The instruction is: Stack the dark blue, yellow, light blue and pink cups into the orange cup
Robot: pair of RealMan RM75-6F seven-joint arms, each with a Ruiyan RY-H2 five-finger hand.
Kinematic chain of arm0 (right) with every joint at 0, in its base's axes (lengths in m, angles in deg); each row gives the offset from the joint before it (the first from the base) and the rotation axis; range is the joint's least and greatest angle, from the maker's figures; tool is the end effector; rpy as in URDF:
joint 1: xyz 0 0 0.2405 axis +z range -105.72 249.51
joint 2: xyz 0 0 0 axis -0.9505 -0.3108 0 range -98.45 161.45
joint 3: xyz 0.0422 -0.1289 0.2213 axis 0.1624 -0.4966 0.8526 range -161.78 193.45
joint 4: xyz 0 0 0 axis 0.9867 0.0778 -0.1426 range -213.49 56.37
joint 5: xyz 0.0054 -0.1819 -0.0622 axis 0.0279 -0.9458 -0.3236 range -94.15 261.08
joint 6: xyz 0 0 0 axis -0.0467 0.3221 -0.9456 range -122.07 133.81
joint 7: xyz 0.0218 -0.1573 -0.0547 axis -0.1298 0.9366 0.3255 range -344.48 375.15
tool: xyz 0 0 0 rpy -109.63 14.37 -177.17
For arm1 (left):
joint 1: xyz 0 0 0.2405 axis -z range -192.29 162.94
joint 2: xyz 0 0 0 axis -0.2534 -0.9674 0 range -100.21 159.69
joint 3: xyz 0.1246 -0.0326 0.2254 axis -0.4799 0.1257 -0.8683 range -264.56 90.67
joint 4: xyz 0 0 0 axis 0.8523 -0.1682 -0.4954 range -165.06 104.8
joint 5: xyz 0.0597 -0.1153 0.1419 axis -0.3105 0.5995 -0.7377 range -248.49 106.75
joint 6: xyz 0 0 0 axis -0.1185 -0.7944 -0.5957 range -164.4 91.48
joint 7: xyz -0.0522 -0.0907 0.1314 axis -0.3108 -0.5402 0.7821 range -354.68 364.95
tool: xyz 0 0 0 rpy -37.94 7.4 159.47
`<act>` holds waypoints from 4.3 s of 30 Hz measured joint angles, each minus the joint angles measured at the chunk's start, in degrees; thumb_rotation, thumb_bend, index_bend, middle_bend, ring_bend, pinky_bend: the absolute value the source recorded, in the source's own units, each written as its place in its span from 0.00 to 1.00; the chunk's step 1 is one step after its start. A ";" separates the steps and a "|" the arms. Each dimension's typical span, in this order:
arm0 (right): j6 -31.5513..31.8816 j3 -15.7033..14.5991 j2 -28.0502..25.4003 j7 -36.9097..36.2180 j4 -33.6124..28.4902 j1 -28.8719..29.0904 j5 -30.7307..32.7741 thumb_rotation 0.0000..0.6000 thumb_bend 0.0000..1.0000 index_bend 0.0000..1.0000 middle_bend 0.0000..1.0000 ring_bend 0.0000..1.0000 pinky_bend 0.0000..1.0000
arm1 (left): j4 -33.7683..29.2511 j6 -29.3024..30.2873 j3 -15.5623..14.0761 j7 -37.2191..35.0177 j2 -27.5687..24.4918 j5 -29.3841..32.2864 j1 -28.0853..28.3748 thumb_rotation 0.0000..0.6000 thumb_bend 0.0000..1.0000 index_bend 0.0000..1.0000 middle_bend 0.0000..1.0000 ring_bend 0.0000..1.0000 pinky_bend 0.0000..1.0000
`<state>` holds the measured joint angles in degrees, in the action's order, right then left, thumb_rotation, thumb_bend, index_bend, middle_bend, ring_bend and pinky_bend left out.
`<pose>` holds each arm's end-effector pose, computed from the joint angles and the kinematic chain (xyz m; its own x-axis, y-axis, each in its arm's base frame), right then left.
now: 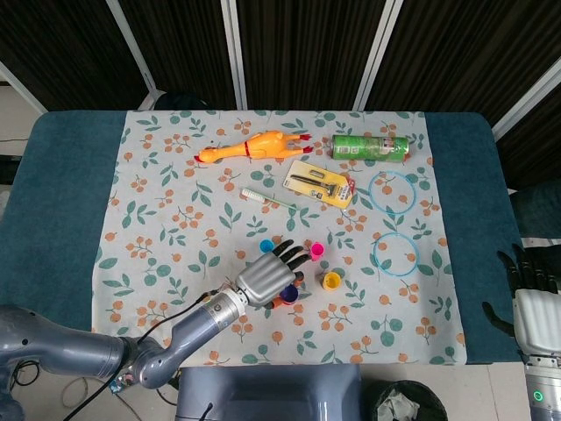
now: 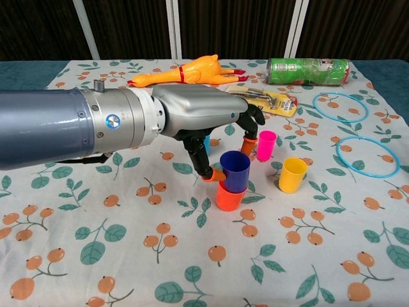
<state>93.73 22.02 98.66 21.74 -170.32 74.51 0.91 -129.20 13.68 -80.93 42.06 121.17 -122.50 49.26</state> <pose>-0.3147 -0.2014 0.1814 0.4528 0.0770 0.8883 -0.8904 0.0921 0.4458 -0.0053 0.3134 -0.0632 0.6488 0.2765 0.7090 0.6143 -0.7401 -0.2735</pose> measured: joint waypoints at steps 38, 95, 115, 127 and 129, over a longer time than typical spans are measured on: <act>-0.61 0.04 0.15 0.60 -0.41 0.12 0.56 1.00 0.32 0.11 0.04 0.05 0.10 | 5.01 7.47 0.56 -7.52 -7.19 -2.72 -5.93 1.00 0.15 0.11 0.04 0.00 0.03; -35.00 2.82 10.50 3.74 -3.78 27.68 12.02 1.00 0.32 0.36 0.04 0.07 0.11 | 23.45 34.67 -6.22 -40.69 -15.99 -26.28 -48.73 1.00 0.15 0.11 0.03 0.00 0.00; -34.82 2.74 16.47 4.42 -0.58 30.61 13.86 1.00 0.32 0.39 0.04 0.07 0.12 | 24.14 33.10 -3.60 -40.33 -15.82 -27.02 -50.10 1.00 0.15 0.12 0.03 0.00 0.00; -34.46 2.43 17.89 4.00 0.19 31.28 14.43 1.00 0.32 0.43 0.04 0.08 0.13 | 24.40 32.35 -2.49 -40.40 -15.76 -27.32 -50.63 1.00 0.15 0.12 0.03 0.00 0.00; -34.49 2.51 18.15 3.80 0.39 31.40 14.71 1.00 0.32 0.44 0.04 0.08 0.13 | 24.47 31.99 -2.32 -40.48 -15.72 -27.23 -50.67 1.00 0.15 0.12 0.03 0.00 0.00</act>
<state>59.24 24.53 116.81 25.54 -169.93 105.92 15.61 -104.73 45.67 -83.26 1.58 105.45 -149.73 -1.40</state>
